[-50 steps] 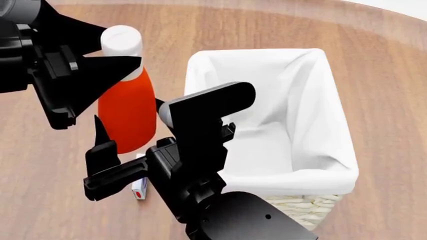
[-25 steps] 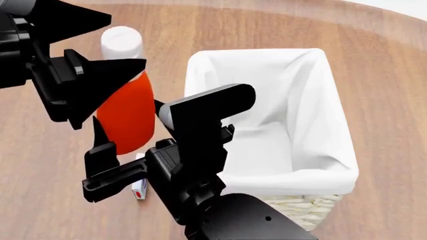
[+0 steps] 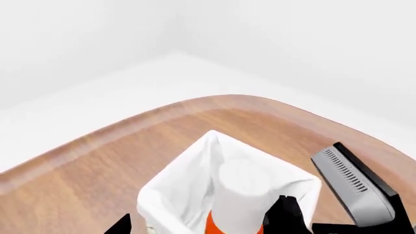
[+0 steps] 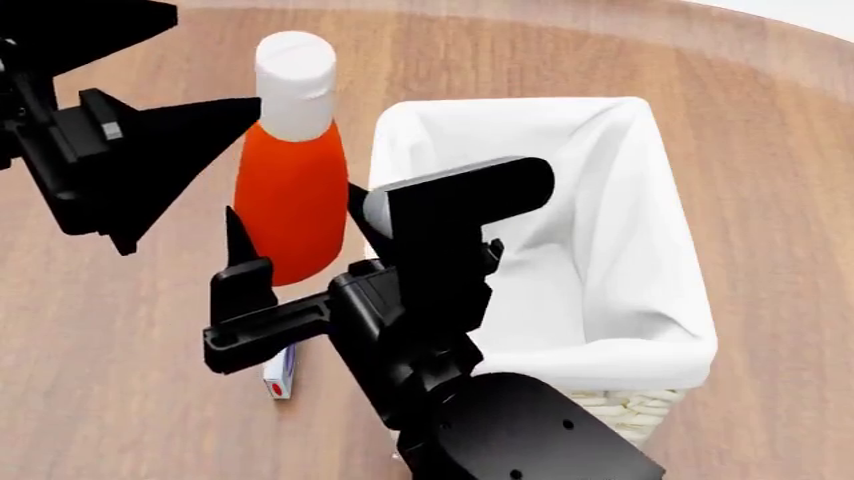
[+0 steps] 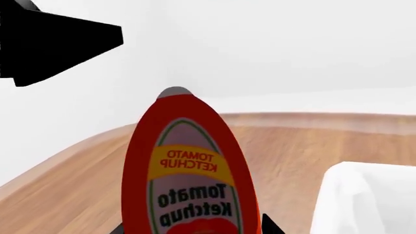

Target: Pick up the ketchup, and put it in the basket.

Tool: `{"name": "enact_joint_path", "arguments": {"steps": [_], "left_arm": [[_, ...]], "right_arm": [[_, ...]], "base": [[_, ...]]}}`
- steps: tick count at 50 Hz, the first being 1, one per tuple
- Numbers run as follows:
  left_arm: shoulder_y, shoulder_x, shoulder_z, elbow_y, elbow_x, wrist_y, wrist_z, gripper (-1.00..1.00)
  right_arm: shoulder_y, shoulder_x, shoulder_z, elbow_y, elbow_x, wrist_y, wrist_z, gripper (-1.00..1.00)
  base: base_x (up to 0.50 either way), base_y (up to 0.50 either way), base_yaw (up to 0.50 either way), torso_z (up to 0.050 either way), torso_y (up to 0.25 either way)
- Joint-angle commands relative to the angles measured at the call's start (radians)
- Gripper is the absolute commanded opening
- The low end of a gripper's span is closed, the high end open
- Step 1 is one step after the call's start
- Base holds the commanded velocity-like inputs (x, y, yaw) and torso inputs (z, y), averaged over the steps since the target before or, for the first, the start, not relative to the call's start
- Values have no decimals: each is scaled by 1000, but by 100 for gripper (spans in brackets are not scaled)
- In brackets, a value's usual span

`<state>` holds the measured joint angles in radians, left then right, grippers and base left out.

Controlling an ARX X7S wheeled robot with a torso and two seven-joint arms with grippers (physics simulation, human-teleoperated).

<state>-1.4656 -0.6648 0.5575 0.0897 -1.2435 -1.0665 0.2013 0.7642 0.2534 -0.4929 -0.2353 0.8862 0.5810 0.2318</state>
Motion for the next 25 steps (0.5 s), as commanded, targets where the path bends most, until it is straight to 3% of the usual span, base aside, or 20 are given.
{"name": "enact_joint_path", "arguments": {"steps": [1, 13, 15, 25], "left_arm": [[75, -54, -85, 101, -91, 28, -76, 100], [217, -81, -173, 263, -145, 118, -229, 100], [319, -91, -185, 331, -119, 171, -251, 100], [537, -83, -260, 439, -67, 313, -400, 100]], "right_arm": [[19, 20, 40, 14, -12, -12, -8, -100], [52, 41, 89, 37, 5, -11, 20, -100], [58, 52, 84, 34, -8, -10, 19, -100], [114, 80, 93, 38, -3, 40, 56, -100]], "base": [[0, 0, 0, 0, 0], [0, 0, 0, 0, 1], [0, 0, 0, 0, 0], [0, 0, 0, 0, 0]]}}
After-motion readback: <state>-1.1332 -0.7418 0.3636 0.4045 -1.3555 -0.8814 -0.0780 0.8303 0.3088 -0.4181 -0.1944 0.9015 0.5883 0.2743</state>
